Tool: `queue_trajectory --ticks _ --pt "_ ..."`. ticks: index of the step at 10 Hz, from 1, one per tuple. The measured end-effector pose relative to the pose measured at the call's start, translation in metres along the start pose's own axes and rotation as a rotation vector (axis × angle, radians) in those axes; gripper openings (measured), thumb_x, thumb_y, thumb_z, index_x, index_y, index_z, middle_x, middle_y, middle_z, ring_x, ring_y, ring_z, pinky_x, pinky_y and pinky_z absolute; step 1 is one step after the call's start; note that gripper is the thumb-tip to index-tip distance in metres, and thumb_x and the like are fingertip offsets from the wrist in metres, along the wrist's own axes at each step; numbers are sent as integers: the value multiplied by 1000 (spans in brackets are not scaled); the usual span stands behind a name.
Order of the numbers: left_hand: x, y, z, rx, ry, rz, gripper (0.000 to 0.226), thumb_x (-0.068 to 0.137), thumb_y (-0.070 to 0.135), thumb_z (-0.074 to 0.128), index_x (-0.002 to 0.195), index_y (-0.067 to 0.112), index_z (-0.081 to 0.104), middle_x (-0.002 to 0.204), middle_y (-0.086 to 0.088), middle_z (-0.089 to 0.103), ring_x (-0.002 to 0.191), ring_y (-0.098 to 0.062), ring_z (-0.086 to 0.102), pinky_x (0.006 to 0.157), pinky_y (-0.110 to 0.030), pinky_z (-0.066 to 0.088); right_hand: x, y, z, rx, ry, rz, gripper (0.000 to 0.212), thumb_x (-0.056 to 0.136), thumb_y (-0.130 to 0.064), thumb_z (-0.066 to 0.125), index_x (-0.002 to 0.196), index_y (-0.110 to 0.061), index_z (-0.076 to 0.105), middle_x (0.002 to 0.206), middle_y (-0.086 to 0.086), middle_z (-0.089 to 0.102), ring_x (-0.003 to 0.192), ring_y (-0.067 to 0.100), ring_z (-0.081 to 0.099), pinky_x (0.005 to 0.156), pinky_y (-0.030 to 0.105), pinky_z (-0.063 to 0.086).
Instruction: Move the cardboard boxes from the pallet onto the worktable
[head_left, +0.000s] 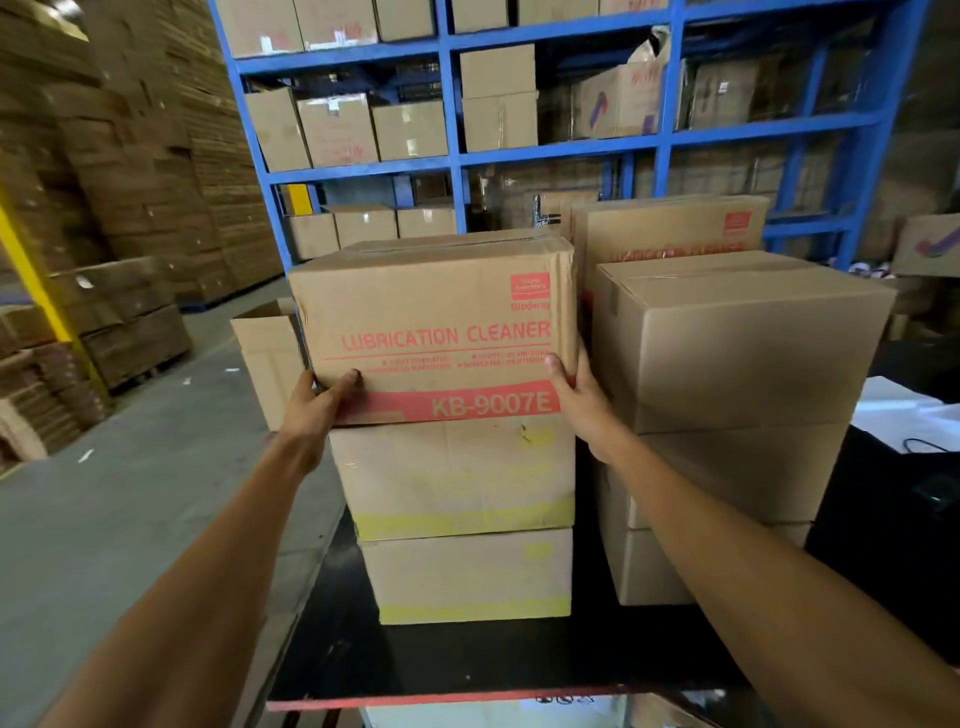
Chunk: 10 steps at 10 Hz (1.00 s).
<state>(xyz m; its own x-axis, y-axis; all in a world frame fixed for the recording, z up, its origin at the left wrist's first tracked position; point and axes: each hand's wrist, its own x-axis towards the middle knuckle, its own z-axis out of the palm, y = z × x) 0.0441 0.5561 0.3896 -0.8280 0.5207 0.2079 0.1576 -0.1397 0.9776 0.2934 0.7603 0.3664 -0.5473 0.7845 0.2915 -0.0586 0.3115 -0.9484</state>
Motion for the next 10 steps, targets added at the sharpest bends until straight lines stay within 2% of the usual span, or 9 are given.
queue_trajectory --ticks 1,2,3,5,6,7,8,9,10 --pt "4 -3 0 -14 4 10 28 96 16 66 118 9 51 94 -1 62 99 -25 61 83 -38 53 3 3 0 22 -31 24 71 98 -56 46 157 -40 10 143 -3 54 125 16 58 102 35 48" --pt "6 -8 -2 -21 8 18 22 96 16 66 110 12 50 95 -3 62 100 -26 61 88 -42 54 5 1 -1 19 -59 21 69 101 -50 44 158 -38 6 144 -4 51 123 13 56 90 21 47" --pt "8 -10 -2 -16 20 25 22 96 16 67 111 13 51 98 -5 62 99 -26 61 95 -45 53 7 0 0 16 -62 18 69 102 -48 43 158 -36 5 144 -1 50 120 12 55 88 21 46" --pt "5 -7 0 46 15 -26 32 97 23 65 119 10 45 110 -12 60 102 -26 62 94 -44 53 6 7 3 14 -35 11 66 104 -43 43 158 -30 9 139 2 55 117 17 60 100 37 49" --pt "1 -3 3 47 13 -37 31 98 21 64 118 9 43 100 -8 61 90 -20 64 90 -41 53 0 7 2 -40 -31 26 60 106 -37 41 158 -25 13 136 2 54 116 15 56 102 37 47" --pt "-6 1 6 60 19 -35 19 99 16 62 113 8 52 93 -5 64 82 -15 64 92 -43 54 -1 9 -2 -135 -25 54 56 107 -33 39 157 -22 16 137 6 54 119 19 54 100 36 46" --pt "-22 10 4 118 -42 -65 18 95 14 67 112 8 65 98 -7 70 85 -18 67 99 -47 52 -6 3 -11 -251 -74 123 54 106 -30 41 156 -22 22 142 8 53 128 27 53 102 35 45" --pt "-43 20 3 167 -60 -74 32 88 22 73 118 14 66 113 -6 71 107 -25 65 101 -46 48 -5 -3 -24 -325 -130 139 61 103 -33 51 157 -18 25 147 8 50 133 26 50 100 29 41" --pt "-78 19 -4 234 23 -89 54 98 21 62 147 13 42 127 -3 55 119 -24 51 106 -47 39 -12 -12 -38 -349 -151 124 72 100 -38 55 158 -16 19 154 10 42 140 26 42 112 35 37"
